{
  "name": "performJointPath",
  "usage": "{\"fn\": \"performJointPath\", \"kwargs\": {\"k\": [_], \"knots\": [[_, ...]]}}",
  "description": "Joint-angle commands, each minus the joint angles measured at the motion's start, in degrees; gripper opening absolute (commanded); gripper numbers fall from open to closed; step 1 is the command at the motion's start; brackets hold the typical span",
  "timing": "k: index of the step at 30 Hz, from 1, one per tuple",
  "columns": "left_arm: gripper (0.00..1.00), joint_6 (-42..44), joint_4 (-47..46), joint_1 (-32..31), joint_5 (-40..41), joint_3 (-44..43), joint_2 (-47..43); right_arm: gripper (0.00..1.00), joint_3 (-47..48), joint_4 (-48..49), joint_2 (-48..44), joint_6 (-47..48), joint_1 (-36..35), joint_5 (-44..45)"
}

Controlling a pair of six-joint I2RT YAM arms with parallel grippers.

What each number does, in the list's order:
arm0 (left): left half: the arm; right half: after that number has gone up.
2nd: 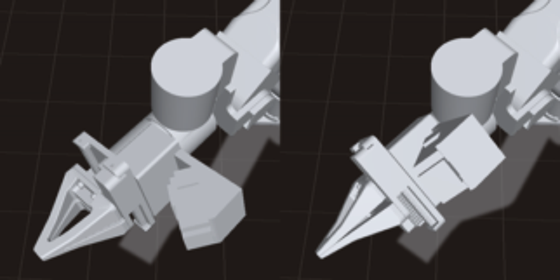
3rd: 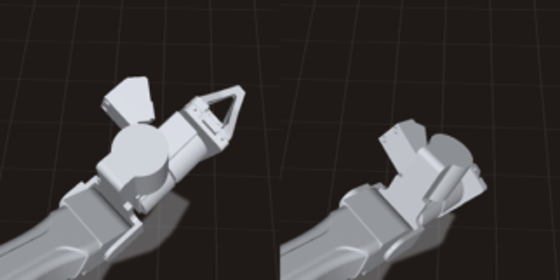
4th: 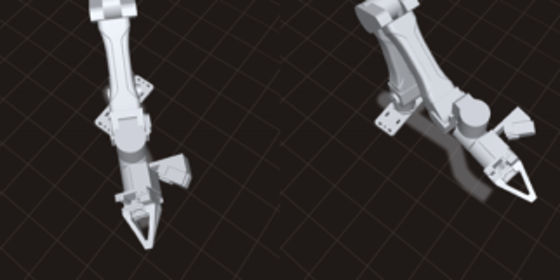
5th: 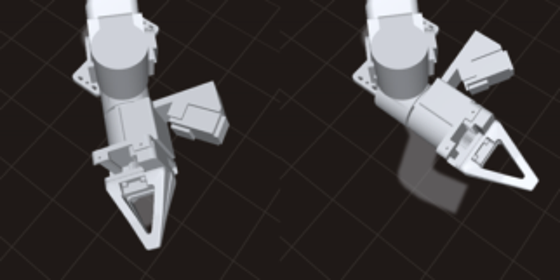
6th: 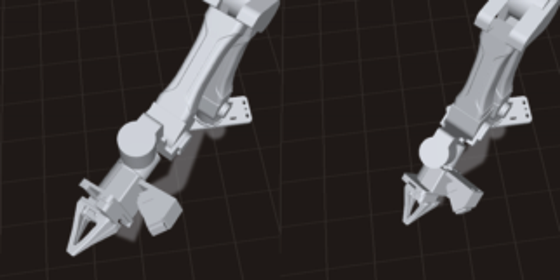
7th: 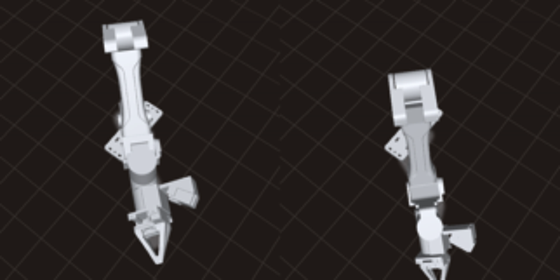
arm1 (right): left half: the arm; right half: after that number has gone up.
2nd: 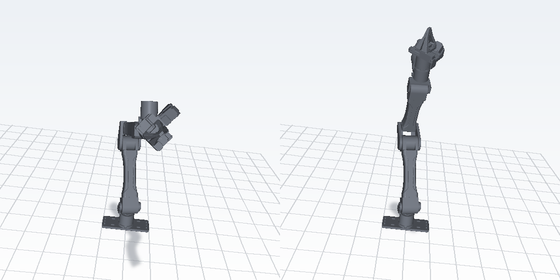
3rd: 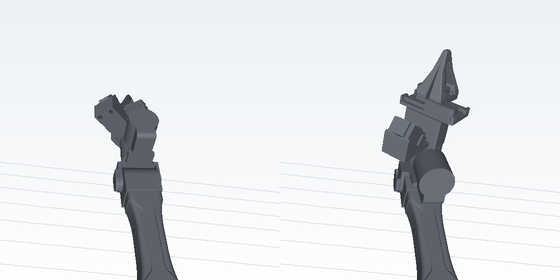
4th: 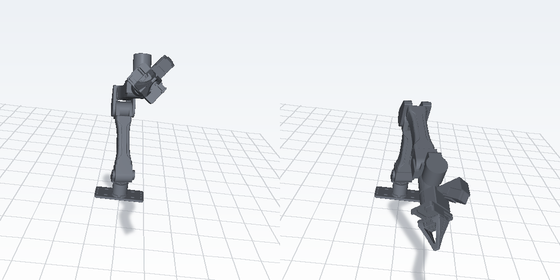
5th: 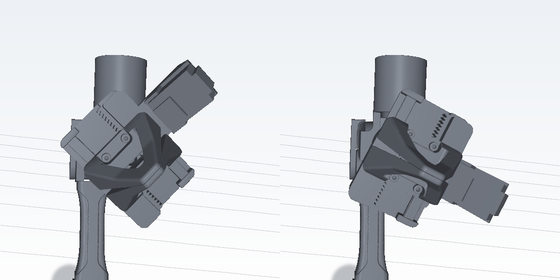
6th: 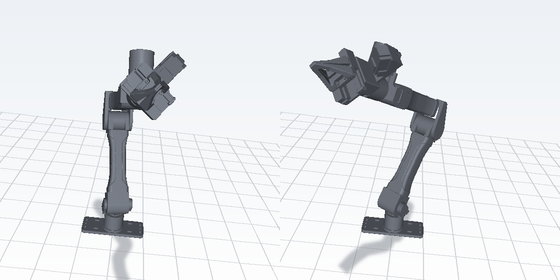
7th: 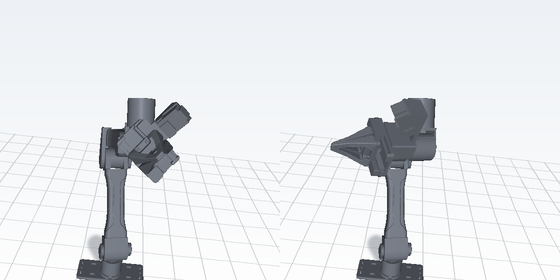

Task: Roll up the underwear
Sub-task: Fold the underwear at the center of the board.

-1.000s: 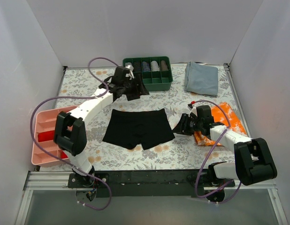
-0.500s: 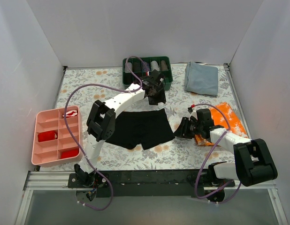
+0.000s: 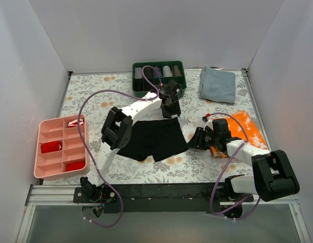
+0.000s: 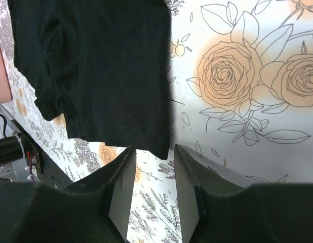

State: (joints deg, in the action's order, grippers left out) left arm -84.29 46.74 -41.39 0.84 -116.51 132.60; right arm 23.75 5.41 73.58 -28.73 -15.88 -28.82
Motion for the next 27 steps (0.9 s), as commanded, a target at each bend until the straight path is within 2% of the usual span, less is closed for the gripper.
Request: {"fn": "performJointPath", "kwargs": {"k": [1,10,27], "knots": [[0.45,-1.6,-0.2,-0.6,-0.5,-3.3,1.0,0.43,0.4,2.8,0.7,0.4,0.1,-1.9],[0.46,-2.1,-1.8,-1.1,-3.5,-5.3,3.4,0.43,1.5,3.1,3.0,0.7,0.1,-1.6],[0.49,-1.3,0.4,-1.0,-1.7,-4.5,3.6,0.43,3.6,4.1,6.5,1.0,0.1,-1.8]]}}
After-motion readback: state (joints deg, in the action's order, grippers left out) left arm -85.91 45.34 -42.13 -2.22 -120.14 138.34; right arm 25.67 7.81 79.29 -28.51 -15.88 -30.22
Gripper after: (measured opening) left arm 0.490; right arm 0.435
